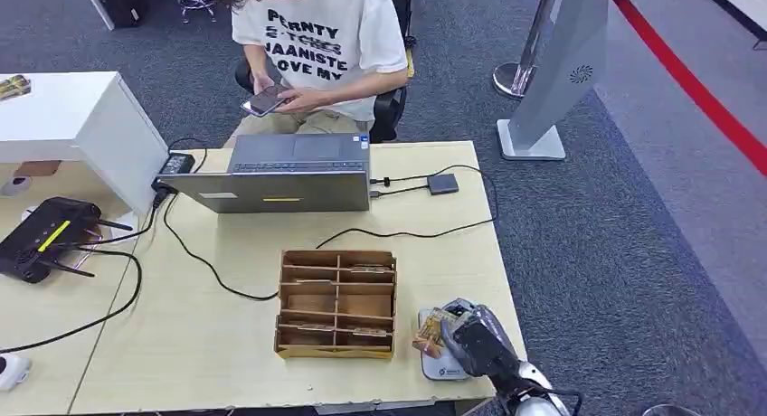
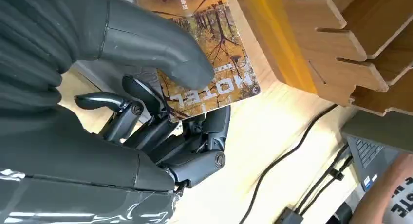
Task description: Pass the card to the sensor for recognition and then transmit it.
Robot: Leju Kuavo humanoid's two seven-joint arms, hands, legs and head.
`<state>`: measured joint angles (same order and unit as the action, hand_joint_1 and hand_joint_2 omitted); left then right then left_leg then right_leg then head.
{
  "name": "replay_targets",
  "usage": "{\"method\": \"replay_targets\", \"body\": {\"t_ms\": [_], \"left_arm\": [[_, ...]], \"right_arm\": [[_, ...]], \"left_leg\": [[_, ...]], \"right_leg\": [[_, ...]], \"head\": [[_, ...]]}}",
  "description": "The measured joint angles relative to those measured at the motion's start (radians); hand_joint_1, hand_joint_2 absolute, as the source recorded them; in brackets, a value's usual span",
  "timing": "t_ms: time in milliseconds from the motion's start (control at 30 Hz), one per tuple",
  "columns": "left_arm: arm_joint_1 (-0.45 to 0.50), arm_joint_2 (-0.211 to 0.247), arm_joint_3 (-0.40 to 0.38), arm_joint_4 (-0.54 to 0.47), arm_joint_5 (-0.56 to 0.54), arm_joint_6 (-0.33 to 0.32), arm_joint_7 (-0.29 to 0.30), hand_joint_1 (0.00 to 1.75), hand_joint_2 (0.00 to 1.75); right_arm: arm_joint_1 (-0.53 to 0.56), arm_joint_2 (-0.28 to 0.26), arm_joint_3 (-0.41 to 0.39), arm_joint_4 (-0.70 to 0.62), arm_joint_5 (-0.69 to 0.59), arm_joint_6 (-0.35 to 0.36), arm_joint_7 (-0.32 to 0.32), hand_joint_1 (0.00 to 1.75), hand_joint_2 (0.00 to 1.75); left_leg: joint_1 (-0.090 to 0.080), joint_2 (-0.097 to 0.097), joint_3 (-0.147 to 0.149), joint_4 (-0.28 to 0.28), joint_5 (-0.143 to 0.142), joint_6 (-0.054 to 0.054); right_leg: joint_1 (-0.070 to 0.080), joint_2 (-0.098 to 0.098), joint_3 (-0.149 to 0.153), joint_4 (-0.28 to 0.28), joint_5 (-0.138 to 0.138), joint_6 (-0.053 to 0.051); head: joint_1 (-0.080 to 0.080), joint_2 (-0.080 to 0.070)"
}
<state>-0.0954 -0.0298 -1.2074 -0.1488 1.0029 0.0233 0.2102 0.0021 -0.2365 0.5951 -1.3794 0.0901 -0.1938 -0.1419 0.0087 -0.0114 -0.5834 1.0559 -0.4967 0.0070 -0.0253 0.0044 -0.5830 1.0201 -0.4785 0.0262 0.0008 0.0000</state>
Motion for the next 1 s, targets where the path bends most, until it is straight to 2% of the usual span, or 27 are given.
{"method": "replay_targets", "body": {"t_ms": [300,1000], "left_arm": [[0.000,0.001,-0.014,0.000,0.004,-0.001,0.000,0.00,0.00],[-0.001,0.004,-0.016,0.000,0.013,-0.011,-0.002,0.00,0.00]], "right_arm": [[-0.010,0.009,0.002,0.014,0.072,-0.026,0.024,1.75,1.75],[-0.021,0.009,-0.003,0.022,0.121,0.010,0.045,1.75,1.75]], "left_leg": [[0.000,0.000,0.002,0.000,0.000,0.000],[0.000,0.000,0.004,0.000,0.000,0.000]], "right_leg": [[0.000,0.000,0.002,0.000,0.000,0.000],[0.000,0.000,0.002,0.000,0.000,0.000]], "head": [[0.000,0.000],[0.000,0.000]]}}
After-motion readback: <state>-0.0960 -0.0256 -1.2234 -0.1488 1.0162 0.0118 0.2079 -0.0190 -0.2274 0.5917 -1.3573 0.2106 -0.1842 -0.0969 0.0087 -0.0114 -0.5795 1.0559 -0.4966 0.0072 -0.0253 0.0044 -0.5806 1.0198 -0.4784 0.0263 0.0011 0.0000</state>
